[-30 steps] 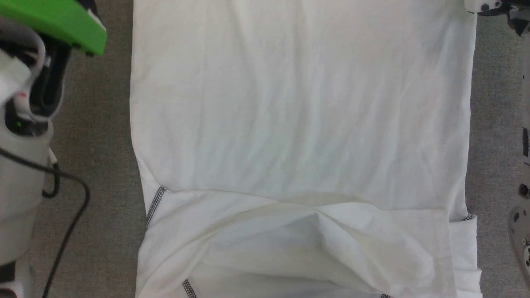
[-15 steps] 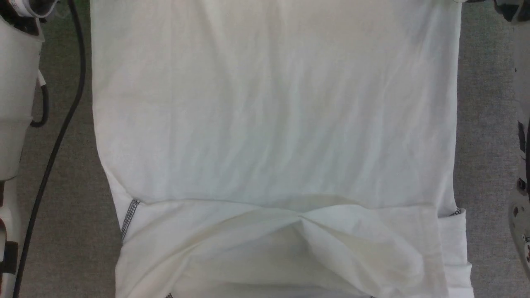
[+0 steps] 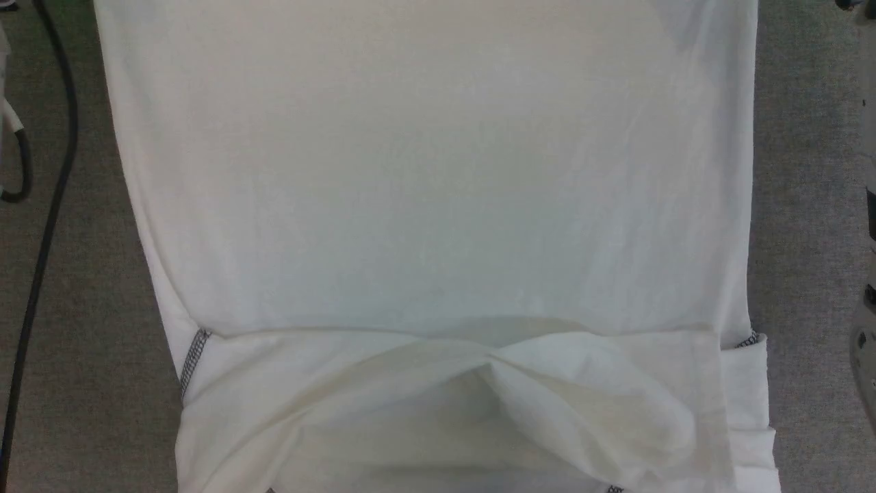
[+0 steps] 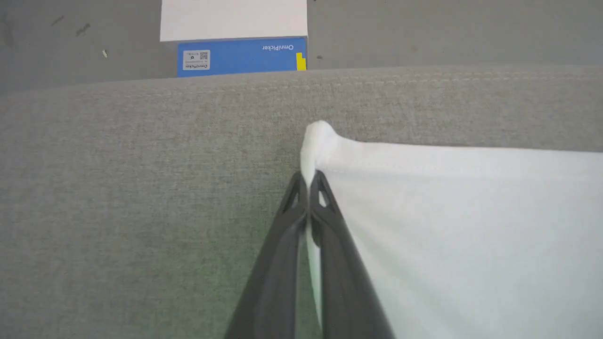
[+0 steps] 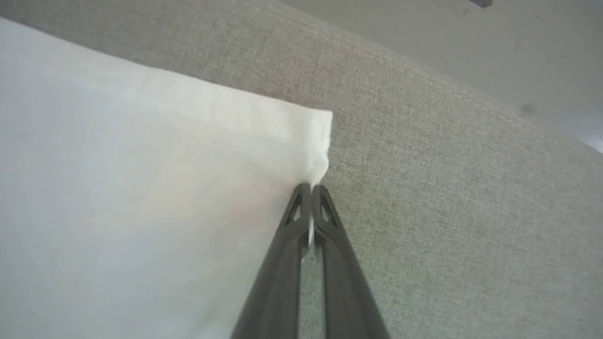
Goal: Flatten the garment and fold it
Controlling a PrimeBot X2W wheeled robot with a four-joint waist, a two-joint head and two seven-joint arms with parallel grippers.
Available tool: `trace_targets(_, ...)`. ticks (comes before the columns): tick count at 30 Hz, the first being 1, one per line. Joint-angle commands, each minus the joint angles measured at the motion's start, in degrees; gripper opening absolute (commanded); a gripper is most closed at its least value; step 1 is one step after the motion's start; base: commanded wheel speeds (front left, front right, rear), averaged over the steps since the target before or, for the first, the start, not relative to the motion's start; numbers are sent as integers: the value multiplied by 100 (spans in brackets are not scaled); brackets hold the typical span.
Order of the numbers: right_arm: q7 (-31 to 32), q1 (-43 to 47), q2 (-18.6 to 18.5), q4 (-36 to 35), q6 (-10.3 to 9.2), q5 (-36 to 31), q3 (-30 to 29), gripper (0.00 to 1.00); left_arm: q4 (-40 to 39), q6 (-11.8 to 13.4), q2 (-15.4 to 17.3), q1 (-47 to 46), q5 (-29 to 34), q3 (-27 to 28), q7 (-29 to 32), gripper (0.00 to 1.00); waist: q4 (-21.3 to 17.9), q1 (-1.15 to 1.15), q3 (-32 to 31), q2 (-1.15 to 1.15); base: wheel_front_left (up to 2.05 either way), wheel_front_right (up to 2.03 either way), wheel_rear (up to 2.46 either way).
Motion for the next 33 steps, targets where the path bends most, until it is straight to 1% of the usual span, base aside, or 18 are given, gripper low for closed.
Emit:
trace_targets(1, -143, -100, -65, 57, -9, -13, -71, 0, -11, 89, 92, 30, 117, 97, -317, 0, 18, 0, -52, 0, 0, 0, 0)
trace_targets(4, -488, -228, -81, 92, -9, -128, -230, 0, -42, 176, 76, -100, 303, 219, -1048, 0, 59, 0, -156, 0, 0, 0, 0)
trace_targets(9, -1174, -439, -50, 144, -9, -470, -588, 0, 95, 55, 4, -329, 451, 332, -2114, 0, 116, 0, -356, 0, 0, 0, 0)
trace_targets(11, -1470, -494, -7, 195, -9, -595, -741, 0, 194, -53, -7, -374, 500, 339, -2519, 0, 133, 0, -467, 0, 0, 0, 0)
trace_targets(13, -1672, -491, 48, 289, -9, -658, -833, 0, 339, -194, -61, -341, 445, 329, -2747, 0, 151, 0, -599, 0, 0, 0, 0)
trace_targets(17, -1987, -290, 71, 412, -9, -494, -822, 0, 489, -543, -173, -105, 253, 331, -3225, 0, 196, 0, -948, 0, 0, 0, 0)
trace_targets(19, -2167, -67, 8, 383, -9, -296, -762, 0, 493, -704, -212, 128, 134, 346, -3445, 0, 229, 0, -1162, 0, 0, 0, 0)
trace_targets(22, -2461, 471, -82, 230, -9, 124, -630, 0, 406, -943, -188, 637, -37, 369, -3748, 0, 234, 0, -1561, 0, 0, 0, 0)
trace_targets(25, -2588, 1121, -176, -57, -9, 599, -486, 0, 188, -1084, -146, 1224, -198, 412, -3983, 0, 249, 0, -1900, 0, 0, 0, 0)
trace_targets(29, -2589, 2181, -383, -633, -9, 1196, -362, 0, -300, -1082, -149, 2242, -463, 527, -4267, 0, 278, 0, -2341, 0, 0, 0, 0)
trace_targets(33, -2514, 3285, -411, -1237, -9, 1705, -551, 0, -853, -920, -214, 3307, -671, 610, -4478, 0, 339, 0, -2709, 0, 0, 0, 0)
